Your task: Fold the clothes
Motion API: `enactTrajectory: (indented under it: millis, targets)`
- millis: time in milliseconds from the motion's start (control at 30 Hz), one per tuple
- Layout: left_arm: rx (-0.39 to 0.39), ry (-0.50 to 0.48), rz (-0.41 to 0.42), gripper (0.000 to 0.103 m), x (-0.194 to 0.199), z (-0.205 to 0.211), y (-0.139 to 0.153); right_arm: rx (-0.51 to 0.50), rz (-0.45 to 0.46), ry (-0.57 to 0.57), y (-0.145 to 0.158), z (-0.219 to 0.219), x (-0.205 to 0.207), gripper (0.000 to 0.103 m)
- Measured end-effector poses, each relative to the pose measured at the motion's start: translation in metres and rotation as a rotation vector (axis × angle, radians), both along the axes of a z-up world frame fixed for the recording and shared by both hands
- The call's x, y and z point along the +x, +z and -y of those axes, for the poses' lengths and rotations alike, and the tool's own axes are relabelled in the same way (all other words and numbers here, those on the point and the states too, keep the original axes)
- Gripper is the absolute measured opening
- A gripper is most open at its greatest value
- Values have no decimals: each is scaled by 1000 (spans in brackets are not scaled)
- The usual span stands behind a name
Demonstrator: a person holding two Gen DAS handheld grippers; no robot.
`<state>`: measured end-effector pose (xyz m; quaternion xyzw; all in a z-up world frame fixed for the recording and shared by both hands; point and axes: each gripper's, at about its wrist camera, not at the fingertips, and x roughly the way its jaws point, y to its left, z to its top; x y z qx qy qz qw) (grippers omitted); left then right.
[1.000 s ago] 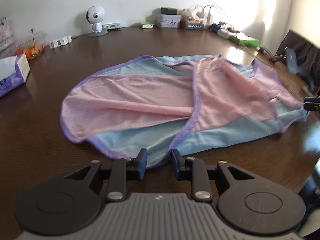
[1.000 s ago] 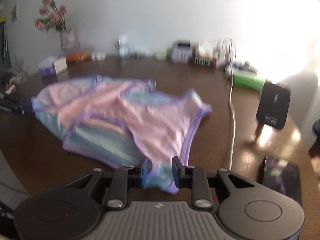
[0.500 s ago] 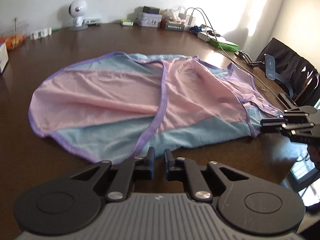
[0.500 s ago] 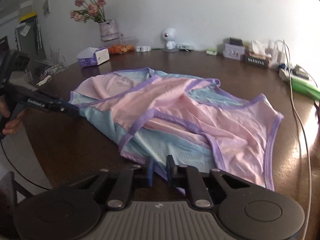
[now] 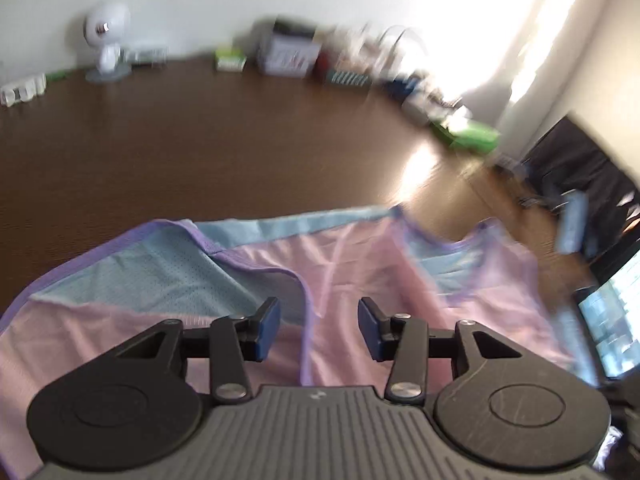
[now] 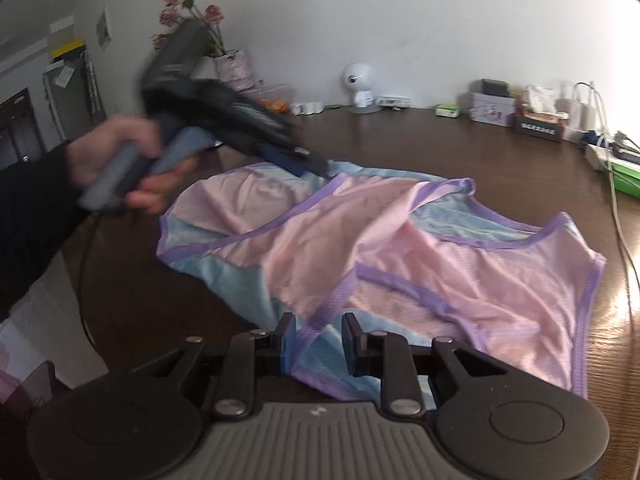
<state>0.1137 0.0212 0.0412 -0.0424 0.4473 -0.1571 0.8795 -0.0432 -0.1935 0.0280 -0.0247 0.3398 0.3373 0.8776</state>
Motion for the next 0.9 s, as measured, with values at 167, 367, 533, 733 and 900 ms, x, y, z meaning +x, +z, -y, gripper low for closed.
enactTrajectory:
  millis: [167, 367, 533, 733, 900]
  targets:
    - [-90, 32, 4, 4, 18, -5, -15, 8, -38, 13, -7, -5, 3, 23]
    - [-170, 110, 52, 2, 15, -41, -5, 11, -62, 29, -14, -2, 8, 23]
    - [-183, 182, 33, 2, 20, -58, -5, 36, -48, 26, -12, 7, 10, 24]
    - [-218, 192, 21, 49, 17, -60, -4, 72, -31, -10, -6, 20, 7, 36]
    - [-222, 147, 21, 51, -26, -52, 3, 70, -39, -28, -8, 25, 7, 39]
